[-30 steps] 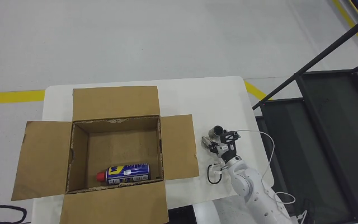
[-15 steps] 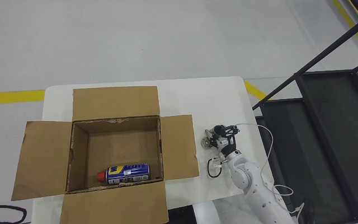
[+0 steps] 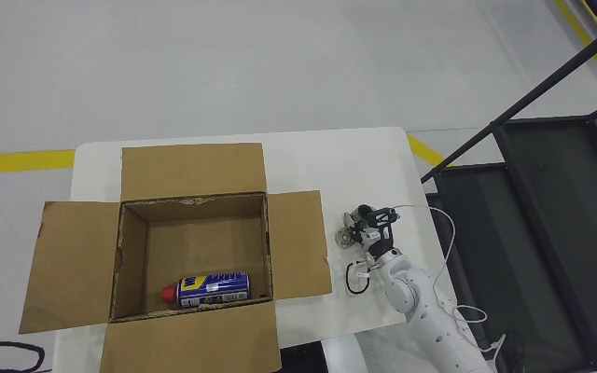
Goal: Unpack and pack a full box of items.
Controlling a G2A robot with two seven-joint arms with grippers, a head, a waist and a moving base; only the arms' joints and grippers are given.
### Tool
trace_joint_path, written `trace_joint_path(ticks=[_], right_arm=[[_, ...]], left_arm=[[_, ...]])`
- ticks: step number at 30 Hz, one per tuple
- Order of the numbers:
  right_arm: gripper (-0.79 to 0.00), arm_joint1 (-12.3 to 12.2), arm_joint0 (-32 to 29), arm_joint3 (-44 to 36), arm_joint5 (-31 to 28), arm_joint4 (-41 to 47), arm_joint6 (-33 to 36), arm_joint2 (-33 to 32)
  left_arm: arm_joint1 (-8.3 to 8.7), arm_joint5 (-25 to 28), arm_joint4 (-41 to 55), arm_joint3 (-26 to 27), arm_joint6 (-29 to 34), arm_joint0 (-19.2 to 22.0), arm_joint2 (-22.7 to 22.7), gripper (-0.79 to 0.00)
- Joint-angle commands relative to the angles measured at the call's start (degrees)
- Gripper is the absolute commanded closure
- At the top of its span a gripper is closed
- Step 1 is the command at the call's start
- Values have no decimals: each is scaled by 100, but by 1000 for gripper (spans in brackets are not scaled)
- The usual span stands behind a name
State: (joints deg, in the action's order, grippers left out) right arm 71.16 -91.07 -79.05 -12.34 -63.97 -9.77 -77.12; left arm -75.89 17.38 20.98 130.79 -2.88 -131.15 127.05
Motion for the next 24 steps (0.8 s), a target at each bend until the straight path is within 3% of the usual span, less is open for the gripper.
trace_joint_path(ticks=[1,16,24], right_arm=[[0,-5,-22,-57,4,-28,-24,-20],[0,-57,-336,-916,57,-116,-59,-318],[0,-96,-430,-1773,52,-381,156,-471]], left_arm=[[0,0,0,0,0,0,0,-785],[0,0,0,0,0,0,0,-785],[0,0,0,0,0,0,0,-785]])
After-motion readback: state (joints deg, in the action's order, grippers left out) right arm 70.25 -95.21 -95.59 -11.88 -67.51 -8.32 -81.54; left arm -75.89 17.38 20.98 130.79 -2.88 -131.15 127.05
